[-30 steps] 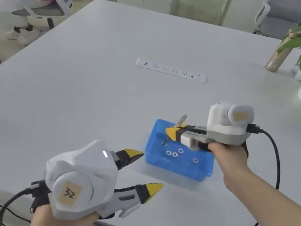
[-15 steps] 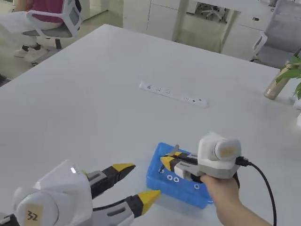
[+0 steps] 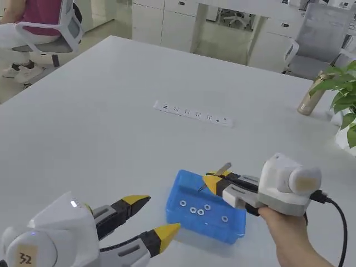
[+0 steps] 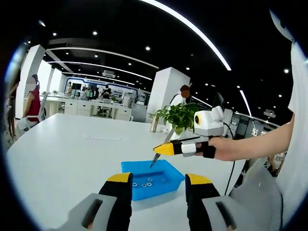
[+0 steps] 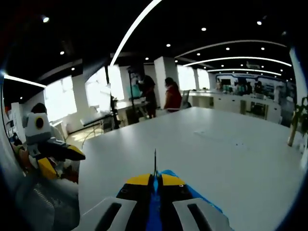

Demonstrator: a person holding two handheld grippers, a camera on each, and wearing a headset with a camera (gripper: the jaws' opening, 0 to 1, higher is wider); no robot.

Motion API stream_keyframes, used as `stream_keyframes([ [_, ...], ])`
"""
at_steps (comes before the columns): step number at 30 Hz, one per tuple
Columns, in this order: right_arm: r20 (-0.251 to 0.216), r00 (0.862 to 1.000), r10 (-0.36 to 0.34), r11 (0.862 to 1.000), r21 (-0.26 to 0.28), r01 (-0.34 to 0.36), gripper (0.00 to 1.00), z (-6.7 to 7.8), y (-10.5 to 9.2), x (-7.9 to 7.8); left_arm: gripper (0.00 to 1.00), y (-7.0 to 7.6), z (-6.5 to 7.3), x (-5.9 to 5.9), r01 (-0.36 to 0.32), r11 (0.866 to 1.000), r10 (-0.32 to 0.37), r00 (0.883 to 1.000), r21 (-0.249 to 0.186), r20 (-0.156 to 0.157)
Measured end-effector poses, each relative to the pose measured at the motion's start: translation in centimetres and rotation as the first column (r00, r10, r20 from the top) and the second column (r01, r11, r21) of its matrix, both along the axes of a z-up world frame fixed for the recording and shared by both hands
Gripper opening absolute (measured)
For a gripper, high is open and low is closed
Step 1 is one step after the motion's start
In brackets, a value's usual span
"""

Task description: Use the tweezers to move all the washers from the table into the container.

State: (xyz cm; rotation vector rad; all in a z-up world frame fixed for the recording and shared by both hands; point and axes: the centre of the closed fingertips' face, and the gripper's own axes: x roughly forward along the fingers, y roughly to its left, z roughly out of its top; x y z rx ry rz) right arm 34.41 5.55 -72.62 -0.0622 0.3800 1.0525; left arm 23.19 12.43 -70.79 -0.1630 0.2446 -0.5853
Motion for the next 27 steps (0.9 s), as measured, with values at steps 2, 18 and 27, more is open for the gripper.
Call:
stream_keyframes([
  [2,0.005,1.0,0.016,1.0,0.006,-0.016,0.02,0.6,-0.7,-1.1,0.43,-0.2,-0.3,-0.3,0.008,1.0,-0.008,1.0,0.013,-0.004],
  [18,-0.062,0.942,0.33,0.888,-0.318,-0.332,0.02,-6.2,-5.3,-10.8,0.4,-0.9,-1.4,-0.9,0.036,0.993,-0.034,0.999,0.112,-0.019],
  [27,-0.03,0.858,0.513,0.704,-0.557,-0.44,0.02,-10.2,0.3,-11.3,0.39,-0.8,-1.6,-1.0,0.041,0.99,-0.039,0.999,0.134,-0.017],
])
